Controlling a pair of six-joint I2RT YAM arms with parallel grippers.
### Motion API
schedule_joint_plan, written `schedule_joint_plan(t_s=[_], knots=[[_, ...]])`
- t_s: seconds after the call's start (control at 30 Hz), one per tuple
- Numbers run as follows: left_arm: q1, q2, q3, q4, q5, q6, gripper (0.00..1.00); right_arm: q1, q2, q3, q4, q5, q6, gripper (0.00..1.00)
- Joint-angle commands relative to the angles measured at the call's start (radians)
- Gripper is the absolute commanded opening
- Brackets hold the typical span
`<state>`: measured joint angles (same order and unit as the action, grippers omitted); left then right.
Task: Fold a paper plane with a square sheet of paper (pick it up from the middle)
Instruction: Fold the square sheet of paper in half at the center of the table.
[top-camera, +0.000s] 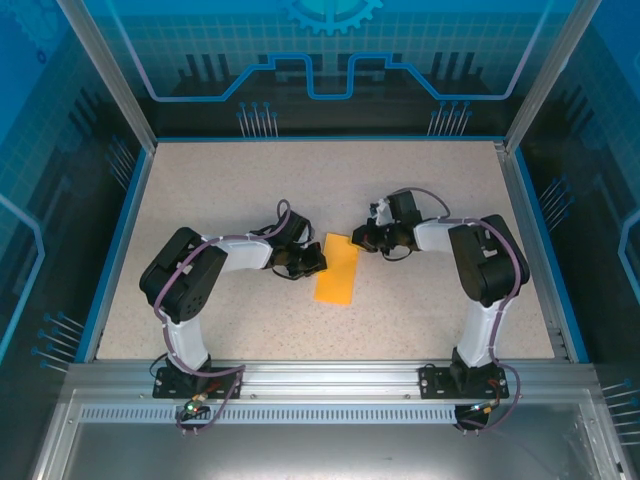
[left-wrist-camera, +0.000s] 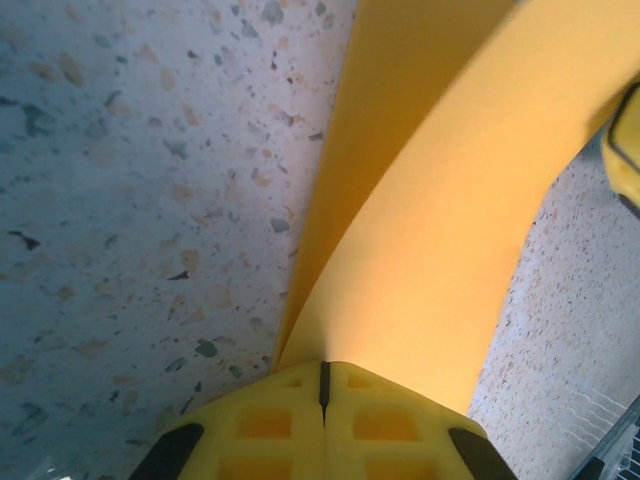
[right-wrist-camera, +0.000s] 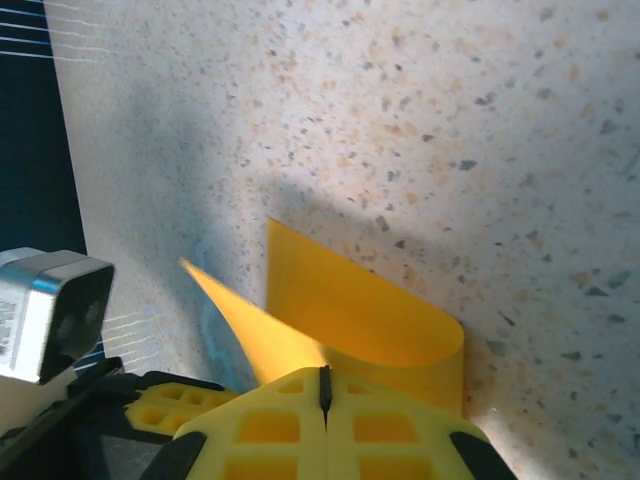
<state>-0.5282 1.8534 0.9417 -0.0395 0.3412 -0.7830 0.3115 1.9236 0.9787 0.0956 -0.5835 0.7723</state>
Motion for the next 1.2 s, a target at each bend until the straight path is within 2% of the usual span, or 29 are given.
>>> schedule_joint_plan(t_s=[0.0,0.23,0.5,0.97,1.17], knots=[[-0.008,0.05,-0.038,-0.119,-0.076,0.018,0.0,-0.014,0.049,0.006,-0.038,0.004,-0.016,0.0],[-0.008,0.046,-0.043,-0.119,-0.08,0.02,0.0,-0.014,0.062,0.022,-0.094,0.052,-0.031,0.0],[-0.009,0.044,-0.037,-0.123,-0.076,0.022,0.0,-0.026,0.018,0.073,-0.096,-0.006,-0.02,0.0],[-0.009,0.04,-0.037,-0.126,-0.076,0.027,0.0,-0.036,0.134,0.103,-0.121,0.021,-0.024,0.0],[-0.009,0.038,-0.034,-0.134,-0.079,0.029,0.0,-0.038,0.072,0.132,-0.158,-0.01,-0.012,0.0]])
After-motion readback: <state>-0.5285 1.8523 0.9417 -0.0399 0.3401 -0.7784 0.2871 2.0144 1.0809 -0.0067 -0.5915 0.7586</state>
